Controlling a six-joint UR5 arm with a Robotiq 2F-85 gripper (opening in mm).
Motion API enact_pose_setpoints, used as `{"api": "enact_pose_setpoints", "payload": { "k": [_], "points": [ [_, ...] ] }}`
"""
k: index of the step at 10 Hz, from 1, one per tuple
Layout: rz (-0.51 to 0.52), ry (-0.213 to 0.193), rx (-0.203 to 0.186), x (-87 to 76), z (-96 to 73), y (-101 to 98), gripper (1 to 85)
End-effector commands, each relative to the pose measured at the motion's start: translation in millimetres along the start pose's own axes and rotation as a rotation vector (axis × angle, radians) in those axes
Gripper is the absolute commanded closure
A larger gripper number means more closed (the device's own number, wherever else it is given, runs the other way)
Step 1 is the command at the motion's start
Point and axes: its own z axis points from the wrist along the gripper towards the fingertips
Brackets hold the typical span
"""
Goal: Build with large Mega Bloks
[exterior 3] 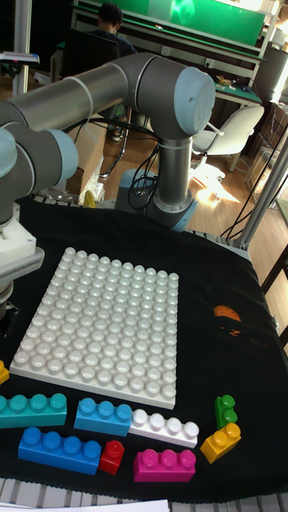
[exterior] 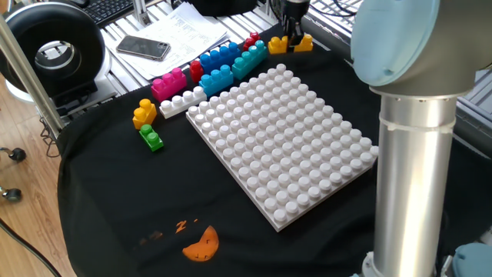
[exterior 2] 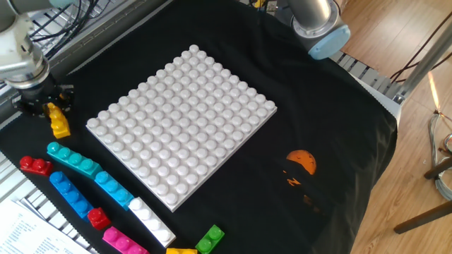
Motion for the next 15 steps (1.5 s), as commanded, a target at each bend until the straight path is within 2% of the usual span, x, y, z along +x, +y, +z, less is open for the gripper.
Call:
{"api": "enact_pose_setpoints", "payload": {
  "k": [1, 2, 5, 6, 7, 8, 9, 10, 12, 13, 14, 15],
  "points": [
    [0.247, -0.014, -0.020, -6.4, -23.9, 21.1, 63.7],
    [0.342, -0.013, -0.035, -8.9, -28.4, 30.3, 64.0],
    [0.602, -0.034, 0.049, -11.4, -34.7, 26.7, 69.0],
    [0.716, -0.061, 0.019, -18.5, -34.8, 30.4, 75.7],
    [0.804, -0.092, -0.037, -28.1, -35.5, 37.0, 75.7],
    [0.839, -0.115, -0.048, -33.5, -37.6, 38.6, 71.3],
    [0.875, -0.117, -0.055, -36.9, -37.4, 42.2, 70.7],
    [0.923, -0.122, -0.079, -42.5, -37.7, 49.6, 71.3],
    [0.993, -0.103, -0.134, -46.6, -32.2, 62.6, 73.3],
    [1.011, -0.072, -0.129, -41.7, -28.7, 69.4, 73.7],
    [1.016, -0.047, -0.098, -35.6, -21.6, 73.1, 74.3],
    [1.007, -0.044, -0.080, -32.8, -14.1, 77.8, 76.0]
  ]
}}
